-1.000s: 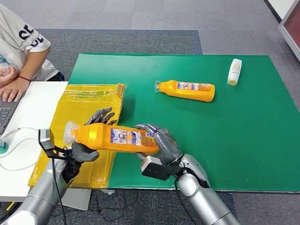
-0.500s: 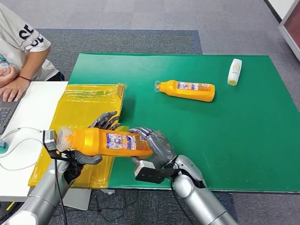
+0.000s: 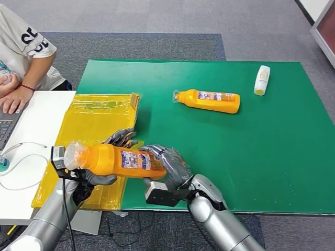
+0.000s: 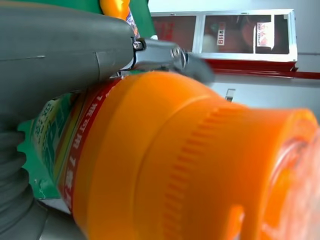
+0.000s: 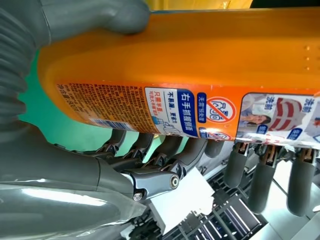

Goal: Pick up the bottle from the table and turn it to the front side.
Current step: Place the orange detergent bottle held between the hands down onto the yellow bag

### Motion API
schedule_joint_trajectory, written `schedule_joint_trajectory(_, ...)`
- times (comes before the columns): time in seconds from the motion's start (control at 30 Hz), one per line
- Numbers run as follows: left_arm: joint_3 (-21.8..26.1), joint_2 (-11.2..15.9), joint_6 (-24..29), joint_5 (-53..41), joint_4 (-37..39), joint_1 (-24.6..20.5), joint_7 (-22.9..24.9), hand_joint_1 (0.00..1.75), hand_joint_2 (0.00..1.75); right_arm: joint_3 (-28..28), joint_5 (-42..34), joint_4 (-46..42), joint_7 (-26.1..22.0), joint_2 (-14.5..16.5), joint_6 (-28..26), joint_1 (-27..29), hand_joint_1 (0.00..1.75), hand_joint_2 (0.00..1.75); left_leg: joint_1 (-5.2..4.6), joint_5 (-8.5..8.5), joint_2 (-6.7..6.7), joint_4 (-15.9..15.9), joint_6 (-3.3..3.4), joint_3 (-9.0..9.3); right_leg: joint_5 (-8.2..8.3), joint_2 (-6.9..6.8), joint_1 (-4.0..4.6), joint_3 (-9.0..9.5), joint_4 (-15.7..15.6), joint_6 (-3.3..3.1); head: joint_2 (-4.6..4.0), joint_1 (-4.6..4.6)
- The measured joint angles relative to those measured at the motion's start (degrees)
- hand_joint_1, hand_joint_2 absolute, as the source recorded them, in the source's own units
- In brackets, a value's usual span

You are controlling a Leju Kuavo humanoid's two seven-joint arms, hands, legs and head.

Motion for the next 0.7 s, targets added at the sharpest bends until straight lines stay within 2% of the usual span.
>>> schedule_joint_trajectory(0.27, 0.0, 0.2, 0.3, 0.0, 0.0, -0.1, 0.0, 1.75, 1.75, 0.5, 3.0, 0.0, 1.5, 0.0, -2.6, 0.0, 1.75, 1.75, 0.00, 0.00, 0.00, 0.0, 0.00, 0.00, 0.00, 0.00, 0.00, -0.01, 0.0, 0.00, 0.00, 0.00)
schedule_joint_trajectory(0.53, 0.0, 0.2, 1.5, -0.2, 0.0, -0.7, 0.0, 1.75, 1.75, 1.8, 14.2, 0.7, 8.1, 0.0, -11.9, -0.1, 1.75, 1.75, 0.00, 0.00, 0.00, 0.0, 0.00, -0.03, 0.00, 0.00, 0.00, -0.03, 0.0, 0.00, 0.00, -0.01)
schedule_joint_trajectory(0.7, 0.3, 0.3, 2.4, -0.1, 0.0, -1.0, 0.0, 1.75, 1.75, 0.9, 12.8, 2.1, 8.1, 0.0, -13.6, -0.1, 1.75, 1.75, 0.00, 0.01, 0.00, 0.0, 0.01, -0.04, 0.02, 0.00, 0.01, -0.04, 0.0, 0.00, 0.00, 0.00)
